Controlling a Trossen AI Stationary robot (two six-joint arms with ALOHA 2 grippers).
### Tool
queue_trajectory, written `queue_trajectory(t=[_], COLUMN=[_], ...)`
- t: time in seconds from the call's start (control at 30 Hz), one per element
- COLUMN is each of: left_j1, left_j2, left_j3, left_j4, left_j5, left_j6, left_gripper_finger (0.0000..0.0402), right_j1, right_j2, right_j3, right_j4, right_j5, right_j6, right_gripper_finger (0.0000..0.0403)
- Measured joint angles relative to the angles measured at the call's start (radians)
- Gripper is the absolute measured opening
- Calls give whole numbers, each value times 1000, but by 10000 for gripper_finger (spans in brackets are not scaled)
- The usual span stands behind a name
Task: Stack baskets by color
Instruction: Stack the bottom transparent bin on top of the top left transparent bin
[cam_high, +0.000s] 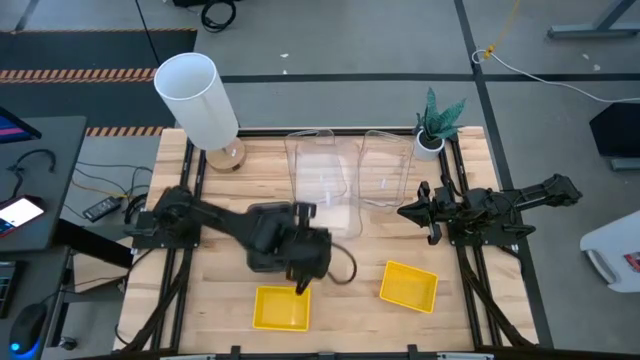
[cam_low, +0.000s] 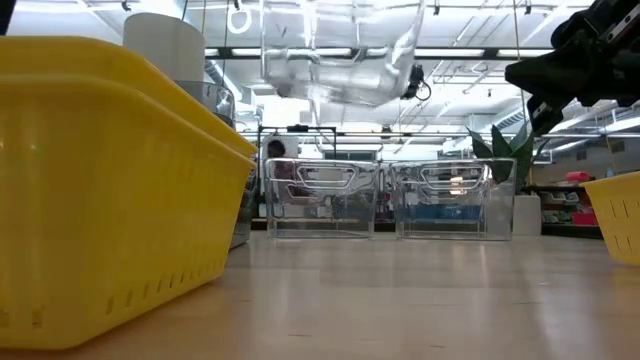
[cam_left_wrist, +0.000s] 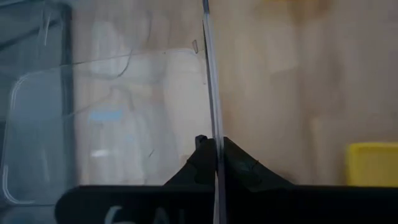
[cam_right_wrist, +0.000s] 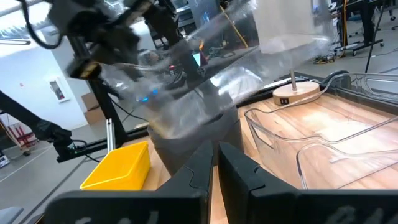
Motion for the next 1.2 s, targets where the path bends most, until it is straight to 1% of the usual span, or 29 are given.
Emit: queue_trajectory(t=[0.23, 0.43, 0.63, 0.8, 0.93, 1.03, 1.07, 1.2], left_j1=[120, 216, 276, 323, 362, 385, 390, 397], left_j2=[0, -57, -175, -260, -306, -316, -315, -307], left_j3=[-54, -149, -293, -503, -631, -687, -693, -713], left_j4=[11, 74, 229, 437, 545, 617, 618, 620], left_j5=[46, 67, 68, 96, 99, 162, 181, 200], left_j6=[116, 159, 193, 196, 200, 175, 167, 136], left_gripper_finger=[7, 7, 7, 7, 7, 7, 7, 7], right_j1=[0, 0, 0, 0, 0, 0, 0, 0], right_j2=[0, 0, 0, 0, 0, 0, 0, 0], right_j3=[0, 0, 0, 0, 0, 0, 0, 0], right_j4=[0, 0, 6, 6, 7, 7, 7, 7], right_j5=[0, 0, 0, 0, 0, 0, 0, 0], right_j6=[0, 0, 0, 0, 0, 0, 0, 0], right_gripper_finger=[30, 30, 30, 30, 30, 30, 30, 30])
